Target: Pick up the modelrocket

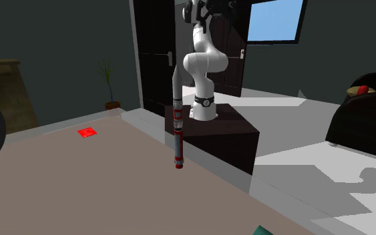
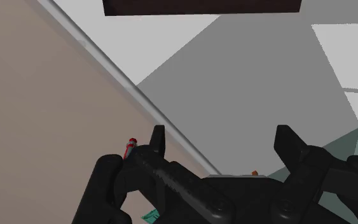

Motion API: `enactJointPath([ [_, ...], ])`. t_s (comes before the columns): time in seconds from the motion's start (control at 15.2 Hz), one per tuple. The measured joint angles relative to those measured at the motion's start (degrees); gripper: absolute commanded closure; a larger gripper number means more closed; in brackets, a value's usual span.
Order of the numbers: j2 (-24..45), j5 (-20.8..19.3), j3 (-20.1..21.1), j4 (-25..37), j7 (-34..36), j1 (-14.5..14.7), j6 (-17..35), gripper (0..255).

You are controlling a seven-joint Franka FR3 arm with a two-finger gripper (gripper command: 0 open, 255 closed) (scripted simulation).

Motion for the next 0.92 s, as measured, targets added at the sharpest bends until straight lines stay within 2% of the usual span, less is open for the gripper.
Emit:
enactJointPath([
  [0.2, 2.0, -0.4, -0.7, 0.5, -0.5, -0.2, 1.5, 0],
  [0.92, 23.8, -1.0, -6.3, 11.8, -4.5, -0.9, 11.8, 0],
])
